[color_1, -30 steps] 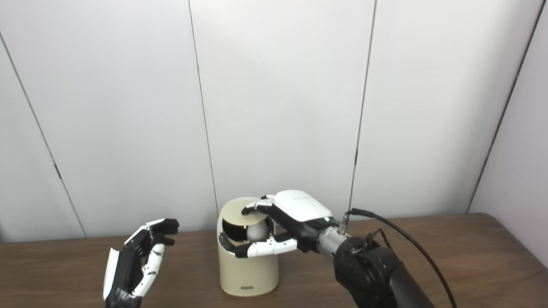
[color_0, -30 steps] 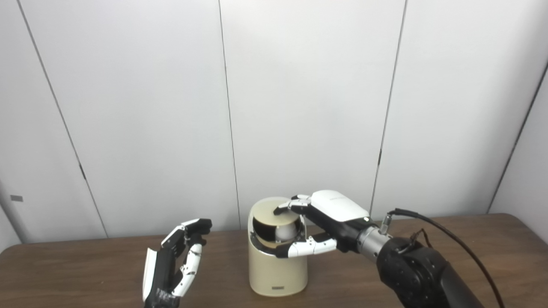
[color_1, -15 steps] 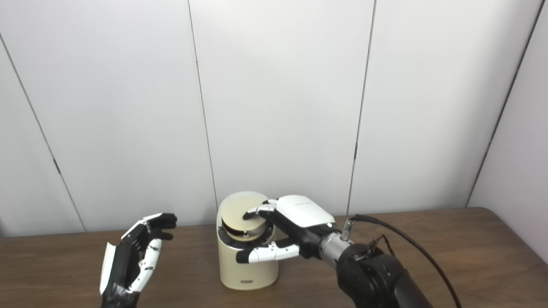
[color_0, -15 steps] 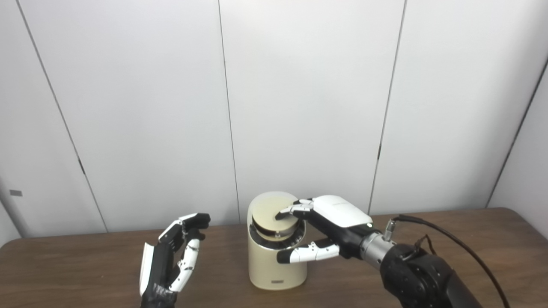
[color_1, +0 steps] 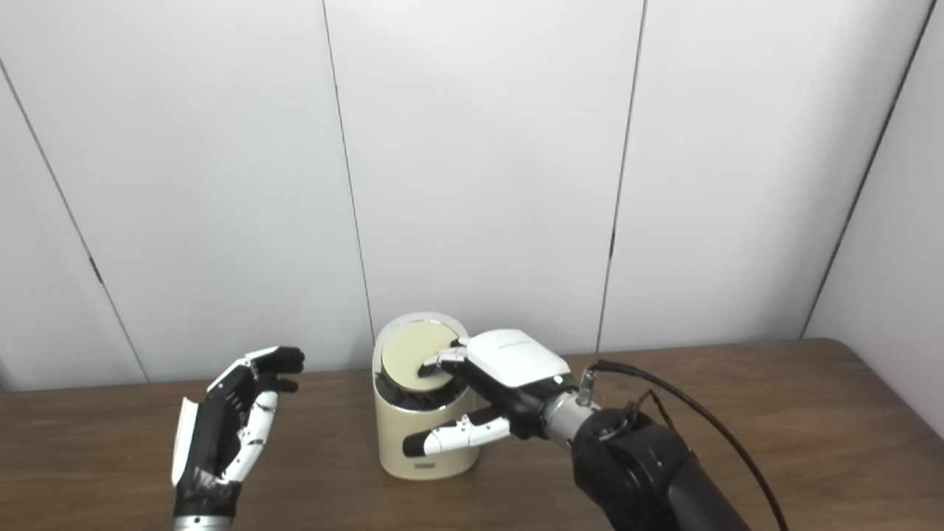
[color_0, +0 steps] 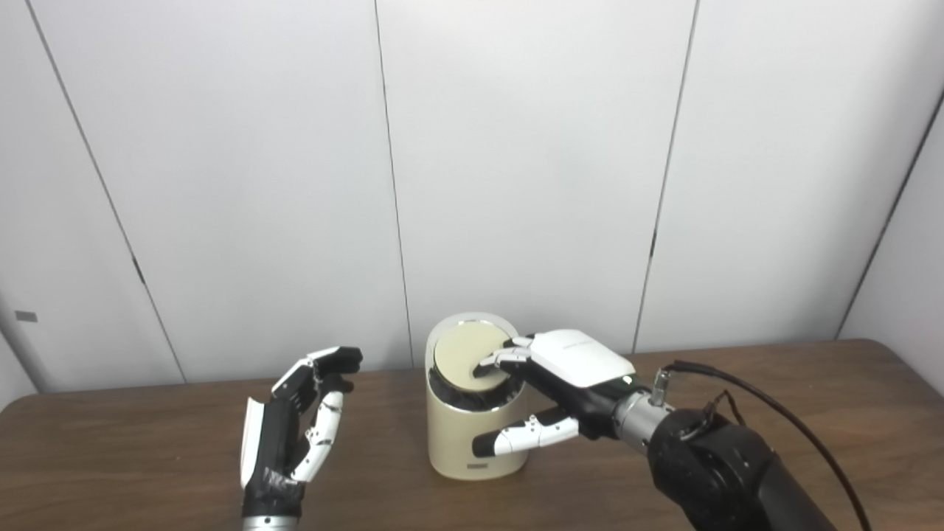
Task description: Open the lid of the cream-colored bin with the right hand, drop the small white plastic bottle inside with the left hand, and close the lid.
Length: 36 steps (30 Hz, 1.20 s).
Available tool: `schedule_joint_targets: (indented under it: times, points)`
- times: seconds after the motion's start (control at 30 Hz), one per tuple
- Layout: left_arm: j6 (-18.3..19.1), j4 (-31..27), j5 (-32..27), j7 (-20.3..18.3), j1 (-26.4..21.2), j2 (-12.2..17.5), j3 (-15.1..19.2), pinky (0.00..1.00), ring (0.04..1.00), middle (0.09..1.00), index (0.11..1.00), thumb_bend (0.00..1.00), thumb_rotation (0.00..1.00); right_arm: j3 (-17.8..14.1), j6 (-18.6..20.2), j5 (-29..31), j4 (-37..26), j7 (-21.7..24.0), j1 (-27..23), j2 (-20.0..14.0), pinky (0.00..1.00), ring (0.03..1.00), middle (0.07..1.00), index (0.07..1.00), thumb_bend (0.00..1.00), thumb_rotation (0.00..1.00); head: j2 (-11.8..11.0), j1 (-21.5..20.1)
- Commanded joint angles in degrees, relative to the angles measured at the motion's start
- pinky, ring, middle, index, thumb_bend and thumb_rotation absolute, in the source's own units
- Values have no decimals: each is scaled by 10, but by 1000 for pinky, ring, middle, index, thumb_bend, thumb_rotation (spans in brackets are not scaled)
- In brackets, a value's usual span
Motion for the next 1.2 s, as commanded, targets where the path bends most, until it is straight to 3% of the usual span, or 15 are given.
schedule_joint_targets:
  times: [0.0, 0.17, 0.47, 0.63, 0.8, 1.03, 1.17]
  points:
    - [-12, -18, 4, -2, -13, -1, 4, 593, 686, 693, 674, 202, 608, 15, -22, -32, -8, 3, -17, -6, 934, 927, 850, 809, 891, 1000, 0, -1]
    - [-12, -18, 12, -1, -12, -1, 6, 596, 689, 694, 675, 198, 614, 48, -47, -105, 19, -16, -4, 0, 950, 922, 849, 803, 898, 1000, 0, 1]
    - [-12, -23, 7, -5, -11, -1, 8, 598, 690, 694, 675, 202, 634, 39, -57, -118, 35, -39, 14, 15, 955, 916, 843, 791, 885, 1000, 4, -2]
    - [-12, -24, 8, -8, -10, -3, 10, 594, 686, 691, 672, 203, 624, 31, -47, -114, 26, -22, 17, 18, 953, 922, 851, 796, 889, 1000, 3, -1]
    - [-12, -23, 8, -12, -10, -4, 12, 596, 687, 692, 673, 195, 605, 1, -45, -79, 4, -46, 29, 30, 945, 925, 861, 814, 857, 1000, 0, 0]
    - [-12, -21, 3, -15, -11, -4, 14, 591, 682, 689, 671, 201, 610, -71, -64, 18, -11, -148, 61, 68, 878, 918, 875, 835, 770, 914, -2, -4]
    - [-12, -20, 3, -18, -11, -4, 15, 595, 686, 691, 672, 192, 604, -85, -69, 35, -7, -172, 68, 72, 911, 954, 904, 871, 749, 980, -4, -5]
